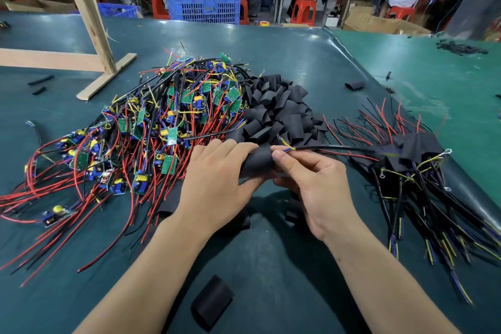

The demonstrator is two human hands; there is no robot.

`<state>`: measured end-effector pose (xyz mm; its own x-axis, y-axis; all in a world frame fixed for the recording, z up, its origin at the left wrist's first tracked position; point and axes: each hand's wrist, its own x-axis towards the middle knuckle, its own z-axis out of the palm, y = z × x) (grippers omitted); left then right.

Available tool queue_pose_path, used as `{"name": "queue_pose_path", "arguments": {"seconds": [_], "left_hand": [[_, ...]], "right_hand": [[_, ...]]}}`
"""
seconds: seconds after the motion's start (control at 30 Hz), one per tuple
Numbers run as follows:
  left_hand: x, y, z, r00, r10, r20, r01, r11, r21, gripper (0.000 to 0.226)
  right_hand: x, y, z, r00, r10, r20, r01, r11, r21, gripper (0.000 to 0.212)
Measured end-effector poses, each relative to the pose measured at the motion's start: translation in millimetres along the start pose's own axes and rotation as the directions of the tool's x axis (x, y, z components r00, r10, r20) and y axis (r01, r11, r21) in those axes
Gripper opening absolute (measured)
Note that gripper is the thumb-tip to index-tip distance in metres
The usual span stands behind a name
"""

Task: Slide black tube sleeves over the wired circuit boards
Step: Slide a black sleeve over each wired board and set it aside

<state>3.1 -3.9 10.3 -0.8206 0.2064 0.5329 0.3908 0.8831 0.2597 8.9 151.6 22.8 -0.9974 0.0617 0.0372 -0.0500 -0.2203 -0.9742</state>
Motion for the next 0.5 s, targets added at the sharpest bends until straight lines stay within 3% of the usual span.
{"name": "queue_pose_path", "arguments": {"seconds": [0.17,0.27,0.5], "left_hand": [[1,7,0,0.996,0.06,-0.062,-0.063,0.997,-0.047,0.066],[1,4,-3,0.987,0.129,-0.098,-0.144,0.978,-0.154,0.056],[2,-4,0,0.972,0.21,-0.106,-0.226,0.959,-0.173,0.052]], "right_hand": [[-1,-4,1,0.994,-0.038,-0.103,0.042,0.999,0.035,0.017],[1,-8,-1,0.984,-0.077,-0.161,0.089,0.994,0.068,0.02],[1,-8,-2,0.977,-0.087,-0.195,0.11,0.988,0.109,0.019]]}}
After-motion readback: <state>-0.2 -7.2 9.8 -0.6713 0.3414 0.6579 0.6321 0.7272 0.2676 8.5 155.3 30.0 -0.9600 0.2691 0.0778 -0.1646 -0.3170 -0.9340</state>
